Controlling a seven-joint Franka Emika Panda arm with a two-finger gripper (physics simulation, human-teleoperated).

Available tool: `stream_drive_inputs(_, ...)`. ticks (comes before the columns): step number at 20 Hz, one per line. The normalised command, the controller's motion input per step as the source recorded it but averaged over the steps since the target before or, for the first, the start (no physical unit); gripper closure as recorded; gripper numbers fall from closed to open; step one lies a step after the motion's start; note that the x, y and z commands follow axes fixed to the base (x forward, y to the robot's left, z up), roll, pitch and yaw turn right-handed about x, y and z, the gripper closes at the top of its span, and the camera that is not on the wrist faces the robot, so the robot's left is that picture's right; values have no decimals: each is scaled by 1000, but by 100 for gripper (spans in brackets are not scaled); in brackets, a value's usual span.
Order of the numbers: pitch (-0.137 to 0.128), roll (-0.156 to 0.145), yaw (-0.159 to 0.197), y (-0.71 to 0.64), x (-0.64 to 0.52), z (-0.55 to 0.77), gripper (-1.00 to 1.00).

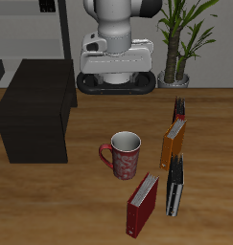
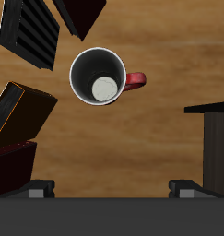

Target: Place the right red book flat on top of the shelf and place the orange book flat on top of the shelf

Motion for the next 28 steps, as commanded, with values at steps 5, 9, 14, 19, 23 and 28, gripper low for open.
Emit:
stream_drive_inputs(5,-13,-45,12,-52,307,125,-100)
stream_drive_inputs(9,-45,-46,19,-12,311,155,-100)
stream_drive_inputs(14,20,26,-19,15,332,171,-100)
stream_drive_inputs(19,-49,-28,16,48,359,216,-100)
stream_drive_inputs(23,-1,9,-10,65,309,65,-100)
stream_drive_inputs(28,1,-4,-27,78,453,18,-100)
